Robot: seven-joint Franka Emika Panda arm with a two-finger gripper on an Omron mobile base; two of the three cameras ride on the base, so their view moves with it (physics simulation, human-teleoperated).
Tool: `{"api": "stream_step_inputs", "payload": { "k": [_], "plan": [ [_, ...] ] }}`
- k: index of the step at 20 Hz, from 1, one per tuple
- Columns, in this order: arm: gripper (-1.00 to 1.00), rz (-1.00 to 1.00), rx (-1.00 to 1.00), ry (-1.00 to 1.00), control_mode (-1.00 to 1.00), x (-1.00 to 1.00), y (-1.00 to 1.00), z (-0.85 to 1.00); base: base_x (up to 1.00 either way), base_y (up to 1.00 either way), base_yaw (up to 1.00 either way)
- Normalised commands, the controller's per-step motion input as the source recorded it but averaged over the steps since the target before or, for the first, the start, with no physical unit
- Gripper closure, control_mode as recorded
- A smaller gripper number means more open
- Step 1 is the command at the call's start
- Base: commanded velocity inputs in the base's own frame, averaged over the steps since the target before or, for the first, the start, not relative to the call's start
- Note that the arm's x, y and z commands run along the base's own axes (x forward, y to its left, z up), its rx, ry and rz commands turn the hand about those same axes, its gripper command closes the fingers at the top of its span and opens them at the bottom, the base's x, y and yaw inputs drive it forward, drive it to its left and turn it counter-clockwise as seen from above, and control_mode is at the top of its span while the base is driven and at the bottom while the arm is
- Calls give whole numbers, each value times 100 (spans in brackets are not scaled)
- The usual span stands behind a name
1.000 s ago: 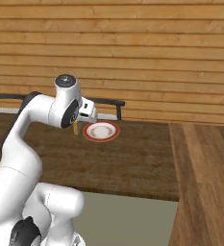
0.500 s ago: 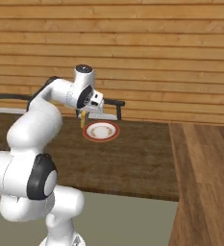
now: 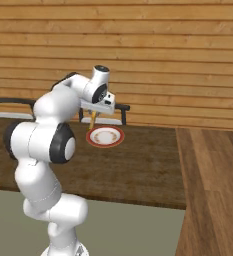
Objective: Start the toaster. Once the lever pops up, take the bread to the plate on the dining counter.
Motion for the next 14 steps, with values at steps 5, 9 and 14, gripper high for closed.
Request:
{"api": "stream_step_inputs", "payload": {
  "k": [5, 9, 14],
  "plan": [
    [100, 3, 17, -15, -100, 9, -4, -63, 0, 0, 0],
    [100, 3, 15, -8, -100, 0, -2, -21, 0, 0, 0],
    [100, 0, 4, 0, -100, 43, -12, -14, 0, 0, 0]
  ]
}}
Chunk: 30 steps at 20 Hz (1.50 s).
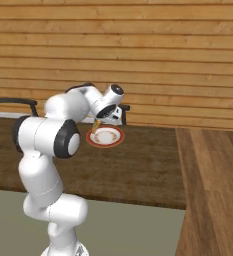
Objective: Start the toaster. Once the lever pops up, take the bread to the plate on the dining counter.
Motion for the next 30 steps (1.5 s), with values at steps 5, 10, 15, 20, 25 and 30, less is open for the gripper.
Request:
{"api": "stream_step_inputs", "payload": {
  "k": [5, 10, 15, 20, 25, 30],
  "plan": [
    [100, 0, 0, 0, -100, 65, -3, -22, 0, 0, 0],
    [100, 0, 0, 0, -100, 5, -2, -25, 0, 0, 0],
    [100, 0, 0, 0, -100, 0, 0, -29, 0, 0, 0],
    [100, 0, 0, 0, -100, 0, 0, -38, 0, 0, 0],
    [100, 0, 0, 0, -100, 3, 0, -22, 0, 0, 0],
    [100, 0, 1, 0, -100, 0, 0, -9, 0, 0, 0]
  ]
}}
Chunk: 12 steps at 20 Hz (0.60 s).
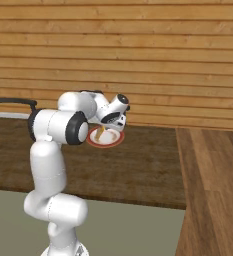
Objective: Start the toaster. Once the lever pops up, take the bread to the plate on the dining counter.
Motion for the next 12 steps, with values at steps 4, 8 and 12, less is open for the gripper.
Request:
{"api": "stream_step_inputs", "payload": {
  "k": [4, 8, 12],
  "plan": [
    [100, 0, 13, -3, -100, -4, 0, 23, 0, 0, 0],
    [100, 0, 14, -2, -100, -7, 0, 10, 0, 0, 0],
    [100, 0, 5, 0, -100, 0, 0, -24, 0, 0, 0]
  ]
}}
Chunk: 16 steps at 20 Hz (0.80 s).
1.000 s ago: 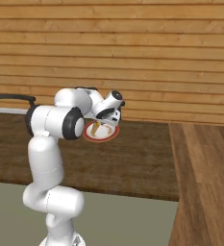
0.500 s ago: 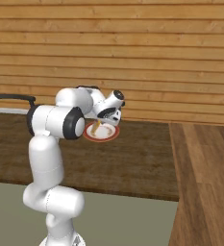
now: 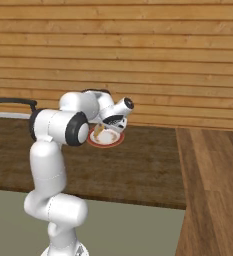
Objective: Start the toaster. Once the lever pops up, take the bread to the plate on the dining counter.
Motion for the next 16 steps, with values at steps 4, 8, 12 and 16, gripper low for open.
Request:
{"api": "stream_step_inputs", "payload": {
  "k": [4, 8, 12, 16],
  "plan": [
    [100, 0, 2, 0, -100, 0, 0, -37, 0, 0, 0],
    [100, 0, 0, 0, -100, 0, 0, -30, 0, 0, 0],
    [-100, 0, 0, 0, -100, 0, 0, 0, 0, 0, 0],
    [-100, 0, 0, 0, -100, 0, 0, 6, 0, 0, 0]
  ]
}}
